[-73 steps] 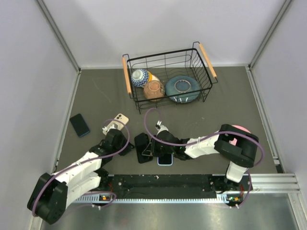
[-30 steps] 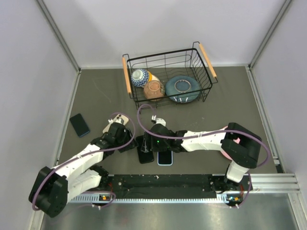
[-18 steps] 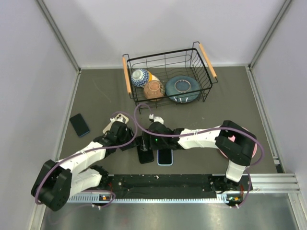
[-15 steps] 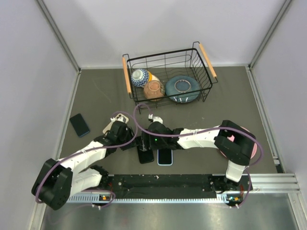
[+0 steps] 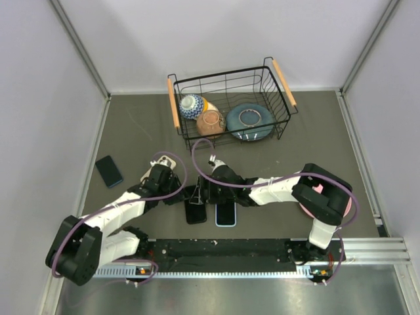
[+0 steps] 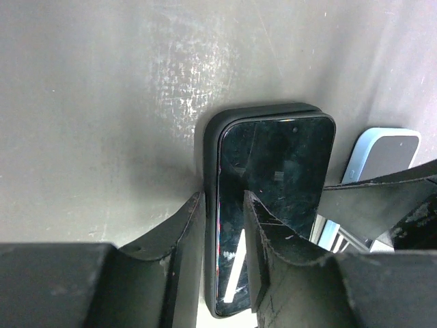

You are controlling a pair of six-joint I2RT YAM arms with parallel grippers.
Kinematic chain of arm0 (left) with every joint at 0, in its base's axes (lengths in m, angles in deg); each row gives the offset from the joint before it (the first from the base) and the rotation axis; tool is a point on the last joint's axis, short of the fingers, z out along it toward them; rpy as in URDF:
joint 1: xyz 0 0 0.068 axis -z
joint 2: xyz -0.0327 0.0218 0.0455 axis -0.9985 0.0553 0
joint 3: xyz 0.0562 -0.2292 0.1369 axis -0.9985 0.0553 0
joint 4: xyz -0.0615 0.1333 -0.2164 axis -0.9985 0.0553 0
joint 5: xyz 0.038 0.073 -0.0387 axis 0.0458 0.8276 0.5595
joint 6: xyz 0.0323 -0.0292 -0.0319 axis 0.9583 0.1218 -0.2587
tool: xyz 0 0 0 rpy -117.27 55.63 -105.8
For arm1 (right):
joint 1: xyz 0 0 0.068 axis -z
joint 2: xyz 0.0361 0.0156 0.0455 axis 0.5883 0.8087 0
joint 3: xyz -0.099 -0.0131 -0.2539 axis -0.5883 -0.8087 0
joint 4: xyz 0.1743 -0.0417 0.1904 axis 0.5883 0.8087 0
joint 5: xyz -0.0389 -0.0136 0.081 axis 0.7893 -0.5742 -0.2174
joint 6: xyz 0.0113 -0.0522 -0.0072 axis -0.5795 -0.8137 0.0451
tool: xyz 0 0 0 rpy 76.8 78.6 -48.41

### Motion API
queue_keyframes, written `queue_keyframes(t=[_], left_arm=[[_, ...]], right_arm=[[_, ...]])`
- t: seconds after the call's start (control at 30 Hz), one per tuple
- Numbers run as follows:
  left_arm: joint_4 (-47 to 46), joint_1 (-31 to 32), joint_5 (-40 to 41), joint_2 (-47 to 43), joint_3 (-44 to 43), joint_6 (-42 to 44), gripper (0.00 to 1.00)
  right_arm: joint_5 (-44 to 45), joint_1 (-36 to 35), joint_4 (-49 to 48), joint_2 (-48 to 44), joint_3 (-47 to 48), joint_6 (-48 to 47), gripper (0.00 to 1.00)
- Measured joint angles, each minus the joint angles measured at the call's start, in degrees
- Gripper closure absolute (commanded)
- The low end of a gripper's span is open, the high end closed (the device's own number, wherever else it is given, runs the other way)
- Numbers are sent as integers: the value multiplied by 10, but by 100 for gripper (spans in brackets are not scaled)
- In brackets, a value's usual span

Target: Put the phone into the phone case

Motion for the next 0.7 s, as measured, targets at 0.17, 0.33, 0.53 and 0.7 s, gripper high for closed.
queue_keyframes(t=[0.17, 0.33, 0.53, 0.7], left_arm=[[-5, -9, -16, -9, 9, 5, 74], [-9, -16, -29, -29, 24, 5, 80], [-12, -28, -50, -35, 32, 3, 79], [-14, -35, -79, -47, 45, 3, 75]], right_arm=[[-28, 12, -80, -6, -45, 29, 26], [-36, 16, -92, -6, -51, 47, 26], [-47, 25, -136, -6, -75, 79, 27], [-63, 35, -179, -6, -101, 100, 29]])
